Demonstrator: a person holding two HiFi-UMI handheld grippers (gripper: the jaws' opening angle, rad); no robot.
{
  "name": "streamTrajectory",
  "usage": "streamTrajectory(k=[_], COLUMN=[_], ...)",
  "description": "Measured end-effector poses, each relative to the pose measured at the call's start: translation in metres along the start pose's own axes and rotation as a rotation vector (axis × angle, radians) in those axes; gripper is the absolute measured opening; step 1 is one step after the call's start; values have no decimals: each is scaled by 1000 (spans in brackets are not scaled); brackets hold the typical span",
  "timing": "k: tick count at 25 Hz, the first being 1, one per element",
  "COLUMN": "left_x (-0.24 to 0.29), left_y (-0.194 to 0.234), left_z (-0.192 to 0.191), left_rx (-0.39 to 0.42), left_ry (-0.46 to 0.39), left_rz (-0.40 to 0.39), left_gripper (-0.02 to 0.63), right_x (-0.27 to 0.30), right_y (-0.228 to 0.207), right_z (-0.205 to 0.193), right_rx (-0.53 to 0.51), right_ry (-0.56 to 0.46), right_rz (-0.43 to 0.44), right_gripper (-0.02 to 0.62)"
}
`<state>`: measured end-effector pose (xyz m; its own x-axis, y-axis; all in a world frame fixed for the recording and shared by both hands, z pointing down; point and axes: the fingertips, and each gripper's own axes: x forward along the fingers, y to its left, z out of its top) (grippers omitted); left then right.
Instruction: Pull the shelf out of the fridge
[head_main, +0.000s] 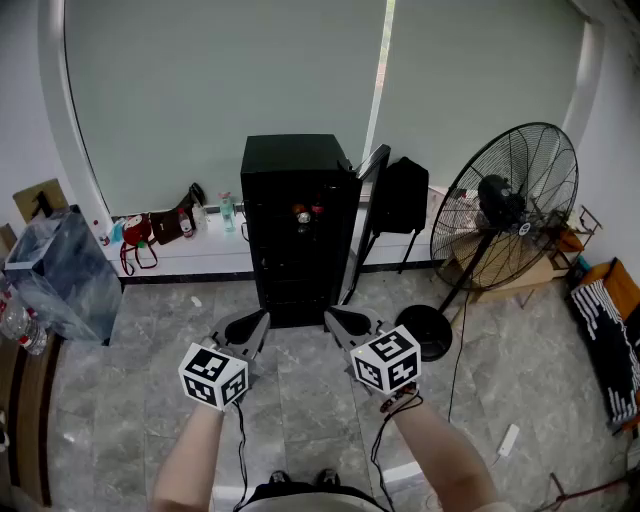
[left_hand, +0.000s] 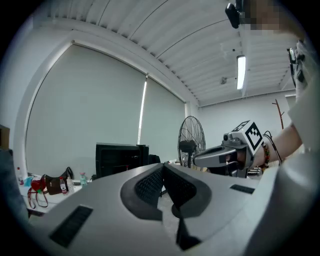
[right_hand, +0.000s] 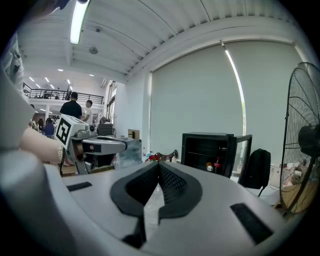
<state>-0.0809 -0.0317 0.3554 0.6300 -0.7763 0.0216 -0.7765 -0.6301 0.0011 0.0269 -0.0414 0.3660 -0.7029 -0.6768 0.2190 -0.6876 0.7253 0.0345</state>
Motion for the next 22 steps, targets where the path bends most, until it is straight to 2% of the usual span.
streamTrajectory(k=[22], left_x=[-3], left_y=[-3], left_z=[-1], left_rx=[-4], left_ry=[8], left_rz=[-8], left_gripper=[8], right_x=[-3], right_y=[0], right_z=[-1], right_rx=[37], right_ry=[-12], right_rz=[-10], right_gripper=[15])
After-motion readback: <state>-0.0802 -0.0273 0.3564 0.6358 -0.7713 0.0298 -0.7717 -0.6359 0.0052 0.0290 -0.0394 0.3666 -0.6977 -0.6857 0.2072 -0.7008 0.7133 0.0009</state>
